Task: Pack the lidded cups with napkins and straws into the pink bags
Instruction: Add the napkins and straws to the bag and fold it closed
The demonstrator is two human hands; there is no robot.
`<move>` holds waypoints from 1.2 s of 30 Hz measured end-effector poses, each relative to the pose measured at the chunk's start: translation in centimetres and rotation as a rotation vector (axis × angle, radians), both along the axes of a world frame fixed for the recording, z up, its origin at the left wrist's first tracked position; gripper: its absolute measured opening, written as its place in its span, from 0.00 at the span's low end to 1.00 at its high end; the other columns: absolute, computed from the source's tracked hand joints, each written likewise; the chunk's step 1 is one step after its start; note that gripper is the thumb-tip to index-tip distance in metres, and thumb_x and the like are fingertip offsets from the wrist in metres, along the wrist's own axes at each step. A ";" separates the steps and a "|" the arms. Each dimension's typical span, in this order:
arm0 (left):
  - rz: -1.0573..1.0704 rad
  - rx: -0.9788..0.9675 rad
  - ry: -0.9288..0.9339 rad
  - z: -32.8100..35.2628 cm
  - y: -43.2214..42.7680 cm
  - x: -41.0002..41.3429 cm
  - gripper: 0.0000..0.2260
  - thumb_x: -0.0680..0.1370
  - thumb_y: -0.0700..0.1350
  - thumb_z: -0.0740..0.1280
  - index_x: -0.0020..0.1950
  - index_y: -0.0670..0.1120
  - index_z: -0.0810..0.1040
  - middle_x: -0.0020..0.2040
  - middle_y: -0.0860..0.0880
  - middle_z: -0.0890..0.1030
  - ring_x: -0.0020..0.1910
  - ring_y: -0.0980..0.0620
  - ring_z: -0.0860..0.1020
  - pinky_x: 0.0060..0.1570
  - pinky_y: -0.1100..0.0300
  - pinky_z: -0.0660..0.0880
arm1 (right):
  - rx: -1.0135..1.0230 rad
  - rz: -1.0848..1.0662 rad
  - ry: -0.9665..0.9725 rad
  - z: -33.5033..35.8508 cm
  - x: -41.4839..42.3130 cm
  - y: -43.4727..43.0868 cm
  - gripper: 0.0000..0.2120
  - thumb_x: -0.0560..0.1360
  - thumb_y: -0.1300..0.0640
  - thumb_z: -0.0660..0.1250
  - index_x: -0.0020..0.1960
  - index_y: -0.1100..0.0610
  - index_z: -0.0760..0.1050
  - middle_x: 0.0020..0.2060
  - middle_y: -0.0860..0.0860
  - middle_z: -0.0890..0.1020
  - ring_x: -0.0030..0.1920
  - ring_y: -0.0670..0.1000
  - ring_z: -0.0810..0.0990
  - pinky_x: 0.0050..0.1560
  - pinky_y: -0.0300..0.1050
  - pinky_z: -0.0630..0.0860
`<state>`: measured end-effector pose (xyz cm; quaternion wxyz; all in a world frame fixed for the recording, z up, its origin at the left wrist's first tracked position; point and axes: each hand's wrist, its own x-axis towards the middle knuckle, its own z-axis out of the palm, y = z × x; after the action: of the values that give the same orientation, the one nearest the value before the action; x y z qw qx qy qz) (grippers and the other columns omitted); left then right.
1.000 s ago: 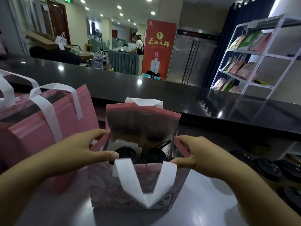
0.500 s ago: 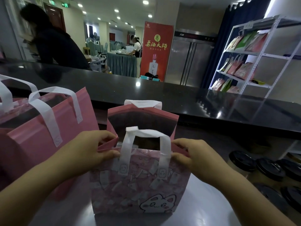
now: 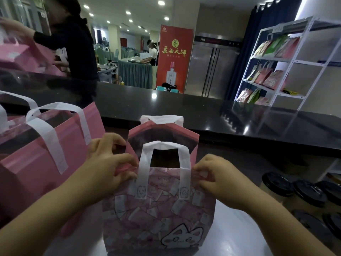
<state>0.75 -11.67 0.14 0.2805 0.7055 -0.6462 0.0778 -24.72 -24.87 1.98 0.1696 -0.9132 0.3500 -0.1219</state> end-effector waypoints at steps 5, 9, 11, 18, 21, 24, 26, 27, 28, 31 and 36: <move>-0.122 0.138 -0.094 1.0 -0.5 1.5 0.10 0.66 0.61 0.71 0.46 0.64 0.78 0.71 0.68 0.46 0.73 0.52 0.41 0.68 0.45 0.47 | -0.301 0.035 0.166 0.3 0.3 -0.3 0.14 0.71 0.45 0.67 0.56 0.39 0.73 0.65 0.37 0.51 0.64 0.50 0.47 0.66 0.53 0.55; -0.131 0.237 -0.216 1.6 -1.3 1.8 0.13 0.70 0.64 0.64 0.53 0.66 0.74 0.63 0.76 0.53 0.71 0.58 0.51 0.61 0.57 0.45 | -0.309 0.130 0.254 1.3 0.8 -1.0 0.17 0.71 0.45 0.66 0.58 0.38 0.68 0.71 0.37 0.52 0.66 0.46 0.45 0.62 0.53 0.50; -0.092 0.254 -0.276 1.7 -1.4 2.1 0.15 0.71 0.66 0.61 0.56 0.67 0.72 0.63 0.73 0.60 0.69 0.57 0.55 0.61 0.57 0.45 | -0.317 0.123 0.290 1.5 0.7 -1.6 0.19 0.72 0.43 0.64 0.61 0.37 0.65 0.71 0.40 0.57 0.69 0.45 0.44 0.63 0.53 0.48; -0.174 0.045 -0.409 1.8 -1.0 2.3 0.13 0.66 0.57 0.71 0.48 0.54 0.81 0.41 0.52 0.79 0.43 0.47 0.78 0.40 0.52 0.76 | -0.484 0.072 0.342 1.4 0.2 -2.4 0.21 0.70 0.31 0.58 0.58 0.39 0.64 0.53 0.39 0.65 0.60 0.47 0.55 0.56 0.50 0.50; -0.151 0.024 -0.390 1.6 -0.8 2.2 0.15 0.64 0.53 0.76 0.47 0.49 0.81 0.39 0.51 0.80 0.40 0.48 0.78 0.36 0.53 0.78 | -0.443 -0.012 0.232 1.1 0.4 -2.3 0.20 0.67 0.31 0.62 0.50 0.38 0.58 0.46 0.37 0.65 0.48 0.43 0.54 0.51 0.46 0.52; -0.090 -0.016 -0.342 1.7 -0.7 1.6 0.21 0.60 0.51 0.79 0.49 0.48 0.78 0.36 0.52 0.80 0.34 0.51 0.77 0.31 0.60 0.73 | -0.377 -0.119 0.080 0.7 0.6 -2.2 0.32 0.65 0.35 0.68 0.59 0.42 0.52 0.45 0.42 0.67 0.47 0.44 0.59 0.52 0.44 0.51; -0.045 -0.033 -0.329 1.7 -0.8 1.3 0.29 0.59 0.53 0.79 0.56 0.47 0.76 0.35 0.51 0.80 0.31 0.54 0.74 0.30 0.64 0.70 | -0.341 -0.191 0.076 0.6 0.9 -2.2 0.43 0.65 0.36 0.68 0.69 0.45 0.46 0.46 0.45 0.70 0.49 0.47 0.64 0.52 0.45 0.50; -0.017 -0.027 -0.300 1.6 -0.9 1.2 0.33 0.61 0.55 0.77 0.63 0.48 0.72 0.36 0.50 0.80 0.32 0.54 0.73 0.31 0.63 0.70 | -0.343 -0.222 0.112 0.6 1.1 -2.2 0.43 0.66 0.36 0.67 0.71 0.48 0.47 0.46 0.45 0.71 0.48 0.47 0.65 0.51 0.46 0.51; 0.016 -0.015 -0.250 1.4 -1.1 1.2 0.38 0.63 0.57 0.75 0.69 0.48 0.66 0.38 0.50 0.80 0.34 0.53 0.74 0.33 0.61 0.72 | -0.363 -0.238 0.144 0.7 1.3 -2.2 0.39 0.67 0.37 0.67 0.71 0.50 0.53 0.45 0.45 0.72 0.48 0.47 0.65 0.51 0.47 0.52; 0.081 0.006 -0.187 1.2 -1.3 1.2 0.41 0.65 0.60 0.72 0.72 0.46 0.61 0.42 0.47 0.81 0.39 0.48 0.77 0.40 0.53 0.75 | -0.383 -0.244 0.139 1.2 1.8 -2.1 0.17 0.68 0.42 0.66 0.55 0.43 0.69 0.39 0.41 0.73 0.46 0.47 0.68 0.49 0.50 0.53; 0.102 -0.121 -0.197 1.1 -1.2 0.5 0.24 0.59 0.54 0.78 0.48 0.42 0.81 0.36 0.46 0.78 0.36 0.45 0.73 0.36 0.54 0.70 | -0.369 -0.325 0.089 0.9 2.4 -1.7 0.10 0.69 0.50 0.68 0.48 0.41 0.71 0.37 0.41 0.75 0.47 0.47 0.70 0.47 0.50 0.57</move>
<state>1.27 -12.86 1.24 0.2535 0.7082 -0.6279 0.1997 -22.30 -26.58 2.91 -0.0372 -0.8648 0.4713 -0.1692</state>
